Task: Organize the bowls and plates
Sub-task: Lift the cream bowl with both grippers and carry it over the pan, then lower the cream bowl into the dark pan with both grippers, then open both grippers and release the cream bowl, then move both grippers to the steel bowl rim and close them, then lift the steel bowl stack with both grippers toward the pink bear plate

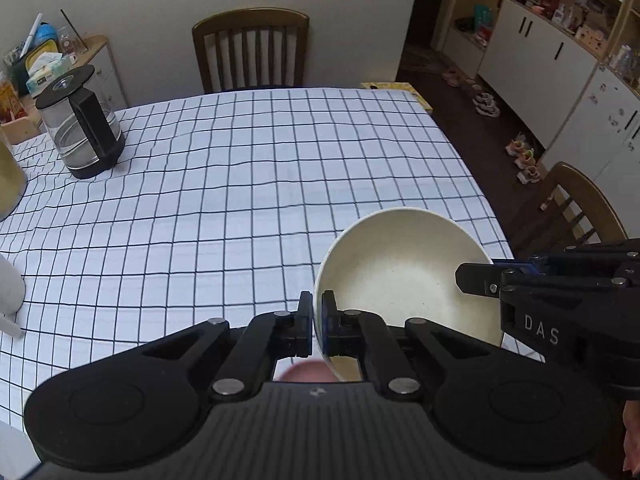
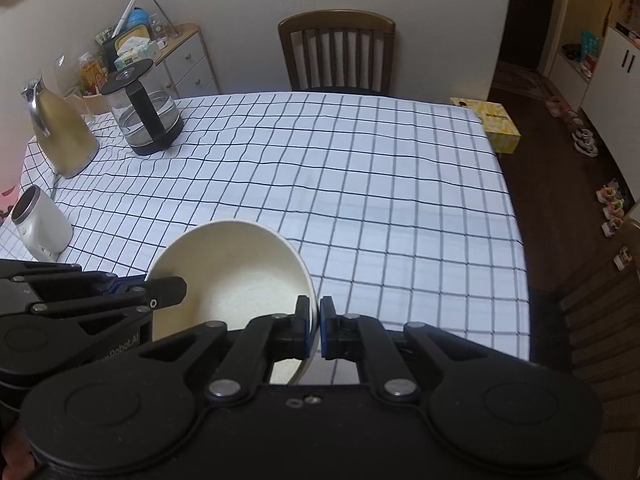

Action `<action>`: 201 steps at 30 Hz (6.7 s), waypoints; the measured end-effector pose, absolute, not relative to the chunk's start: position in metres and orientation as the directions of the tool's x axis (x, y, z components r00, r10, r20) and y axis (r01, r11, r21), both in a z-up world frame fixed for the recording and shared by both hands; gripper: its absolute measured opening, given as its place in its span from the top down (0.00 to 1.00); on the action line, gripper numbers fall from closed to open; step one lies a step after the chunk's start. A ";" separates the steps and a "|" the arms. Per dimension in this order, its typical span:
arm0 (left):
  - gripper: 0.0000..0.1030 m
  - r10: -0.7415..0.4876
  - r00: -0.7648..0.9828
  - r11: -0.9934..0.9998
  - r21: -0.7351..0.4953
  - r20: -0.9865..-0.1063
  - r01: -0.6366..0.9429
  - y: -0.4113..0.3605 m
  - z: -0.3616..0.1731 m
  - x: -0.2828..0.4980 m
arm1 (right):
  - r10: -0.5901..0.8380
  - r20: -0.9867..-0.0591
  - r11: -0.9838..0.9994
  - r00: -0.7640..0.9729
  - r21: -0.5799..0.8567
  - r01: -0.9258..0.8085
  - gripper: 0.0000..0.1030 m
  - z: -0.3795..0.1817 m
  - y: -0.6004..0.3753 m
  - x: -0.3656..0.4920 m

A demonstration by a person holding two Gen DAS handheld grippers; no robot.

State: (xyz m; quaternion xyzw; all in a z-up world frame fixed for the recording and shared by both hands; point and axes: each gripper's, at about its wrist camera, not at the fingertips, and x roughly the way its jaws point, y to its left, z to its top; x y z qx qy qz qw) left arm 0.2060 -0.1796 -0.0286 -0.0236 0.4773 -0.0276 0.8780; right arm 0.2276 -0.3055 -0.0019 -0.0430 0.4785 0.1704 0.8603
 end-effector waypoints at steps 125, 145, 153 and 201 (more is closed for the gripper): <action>0.23 -0.142 0.656 0.989 -0.132 -0.742 0.065 -0.220 -0.094 0.052 | 0.246 -0.706 0.932 0.664 -0.016 -0.362 0.00 -0.025 -0.448 0.068; 0.35 0.002 0.528 0.980 -0.104 -0.849 -0.171 -0.244 -0.161 0.075 | 0.306 -0.869 0.888 0.388 0.113 -0.446 0.38 -0.130 -0.466 0.151; 0.59 0.001 0.498 0.981 -0.095 -0.867 -0.167 -0.258 -0.163 0.083 | 0.330 -0.884 0.858 0.331 0.134 -0.496 0.59 -0.137 -0.457 0.162; 0.85 0.036 0.579 0.957 -0.138 -0.814 -0.253 -0.228 -0.087 0.078 | 0.431 -0.819 0.819 0.379 0.179 -0.545 0.87 -0.059 -0.432 0.160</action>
